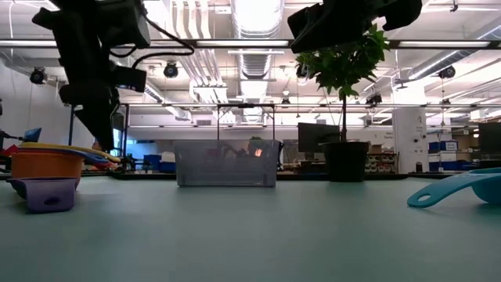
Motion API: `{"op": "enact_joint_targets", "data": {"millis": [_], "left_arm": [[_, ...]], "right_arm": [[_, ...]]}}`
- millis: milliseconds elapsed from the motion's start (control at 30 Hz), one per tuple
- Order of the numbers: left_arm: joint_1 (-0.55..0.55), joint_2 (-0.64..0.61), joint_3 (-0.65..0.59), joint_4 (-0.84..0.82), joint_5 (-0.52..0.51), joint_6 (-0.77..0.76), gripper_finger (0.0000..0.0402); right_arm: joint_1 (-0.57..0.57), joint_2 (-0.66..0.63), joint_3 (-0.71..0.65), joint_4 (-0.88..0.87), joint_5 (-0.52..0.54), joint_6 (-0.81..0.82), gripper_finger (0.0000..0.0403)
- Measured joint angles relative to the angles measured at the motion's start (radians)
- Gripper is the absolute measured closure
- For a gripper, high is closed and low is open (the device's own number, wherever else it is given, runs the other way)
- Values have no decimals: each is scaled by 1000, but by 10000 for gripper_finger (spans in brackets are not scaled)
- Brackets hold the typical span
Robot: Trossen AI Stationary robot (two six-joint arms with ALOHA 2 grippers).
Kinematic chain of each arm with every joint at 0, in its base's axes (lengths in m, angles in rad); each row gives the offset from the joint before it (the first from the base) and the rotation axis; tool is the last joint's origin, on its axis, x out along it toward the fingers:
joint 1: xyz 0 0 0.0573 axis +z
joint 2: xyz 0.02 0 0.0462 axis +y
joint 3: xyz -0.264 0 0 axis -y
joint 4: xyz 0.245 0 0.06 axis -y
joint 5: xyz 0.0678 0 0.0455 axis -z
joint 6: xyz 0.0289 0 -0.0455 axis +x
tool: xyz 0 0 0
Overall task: Nest measuring cups in basket
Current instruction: Stack the yellow measuring cup into the blue measuring cup
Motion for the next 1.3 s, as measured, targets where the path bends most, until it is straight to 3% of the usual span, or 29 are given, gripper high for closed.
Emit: {"op": "enact_joint_targets", "data": {"millis": [333, 633, 1300], "left_arm": [[-34, -10, 93, -19, 8, 83, 402], [-36, -32, 81, -19, -34, 86, 402], [-34, -23, 40, -33, -69, 36, 402]], "right_arm": [[0, 23, 0, 58, 0, 6, 394], [0, 233, 23, 423, 0, 58, 394], [-18, 873, 682, 470, 2, 122, 394]]}}
